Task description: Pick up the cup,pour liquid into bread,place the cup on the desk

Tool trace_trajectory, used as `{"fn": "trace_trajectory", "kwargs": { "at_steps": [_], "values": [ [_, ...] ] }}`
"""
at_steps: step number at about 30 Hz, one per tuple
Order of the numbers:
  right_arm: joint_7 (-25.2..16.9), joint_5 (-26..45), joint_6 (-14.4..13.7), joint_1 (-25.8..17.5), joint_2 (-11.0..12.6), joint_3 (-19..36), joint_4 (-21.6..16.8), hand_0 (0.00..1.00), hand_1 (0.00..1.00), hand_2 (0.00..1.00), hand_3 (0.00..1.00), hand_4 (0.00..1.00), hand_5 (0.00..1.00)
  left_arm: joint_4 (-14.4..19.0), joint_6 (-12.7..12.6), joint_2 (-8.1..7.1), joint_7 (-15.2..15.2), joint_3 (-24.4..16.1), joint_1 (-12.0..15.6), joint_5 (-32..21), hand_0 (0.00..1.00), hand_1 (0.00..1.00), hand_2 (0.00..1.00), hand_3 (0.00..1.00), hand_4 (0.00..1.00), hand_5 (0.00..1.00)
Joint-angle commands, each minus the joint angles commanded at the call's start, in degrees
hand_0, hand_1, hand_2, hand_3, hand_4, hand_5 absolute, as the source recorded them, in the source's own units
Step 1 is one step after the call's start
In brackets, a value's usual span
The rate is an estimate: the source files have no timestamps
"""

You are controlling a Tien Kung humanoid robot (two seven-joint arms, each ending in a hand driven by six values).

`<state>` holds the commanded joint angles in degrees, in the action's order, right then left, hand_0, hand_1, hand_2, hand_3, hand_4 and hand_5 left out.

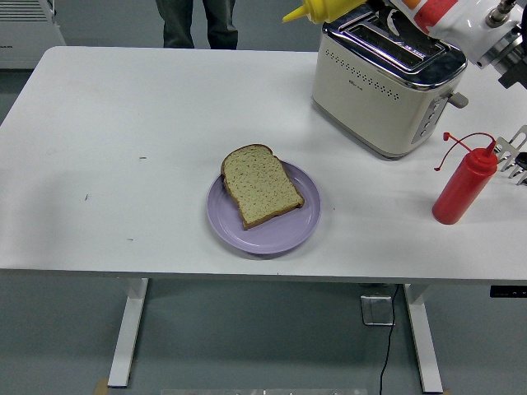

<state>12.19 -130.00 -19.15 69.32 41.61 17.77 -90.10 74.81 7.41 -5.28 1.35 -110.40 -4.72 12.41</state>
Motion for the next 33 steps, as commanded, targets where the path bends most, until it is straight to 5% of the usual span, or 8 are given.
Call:
{"fn": "trace_trajectory", "kwargs": {
  "at_steps": [4, 11, 16, 27, 33],
  "values": [
    [-0.2, 0.0, -0.3, -0.4, 0.1, -5.9, 0.5, 0.521, 0.578, 0.563, 0.664, 0.510, 0.071, -0.1, 0.0, 0.20, 0.0, -0.2, 0.0, 0.0, 0.828, 0.819, 0.859, 0.816, 0.656, 0.998],
    [0.8, 0.0, -0.4, -1.2, 1.1, 2.9, -2.2, 0.523, 0.580, 0.565, 0.665, 0.510, 0.071, 0.0, 0.0, 0.02, 0.0, -0.3, 0.0, 0.1, 0.828, 0.819, 0.860, 0.816, 0.655, 0.998],
    [0.0, 0.0, -0.4, -0.6, 0.5, -4.0, -0.4, 0.524, 0.579, 0.563, 0.664, 0.510, 0.073, 0.0, 0.0, 0.19, 0.0, -0.1, -0.2, 0.0, 0.828, 0.819, 0.860, 0.817, 0.656, 0.998],
    [0.5, 0.0, -5.9, -4.4, -0.5, 8.9, -0.2, 0.519, 0.578, 0.563, 0.662, 0.508, 0.077, -0.1, 0.0, 0.21, 0.0, -0.3, -0.2, 0.1, 0.828, 0.819, 0.860, 0.817, 0.656, 0.998],
    [-1.0, 0.0, -12.3, -9.3, -3.5, 15.4, 1.2, 0.504, 0.574, 0.563, 0.660, 0.503, 0.084, -0.1, 0.0, 0.24, 0.0, -0.3, -0.2, 0.1, 0.828, 0.819, 0.860, 0.816, 0.656, 0.998]
  ]
}}
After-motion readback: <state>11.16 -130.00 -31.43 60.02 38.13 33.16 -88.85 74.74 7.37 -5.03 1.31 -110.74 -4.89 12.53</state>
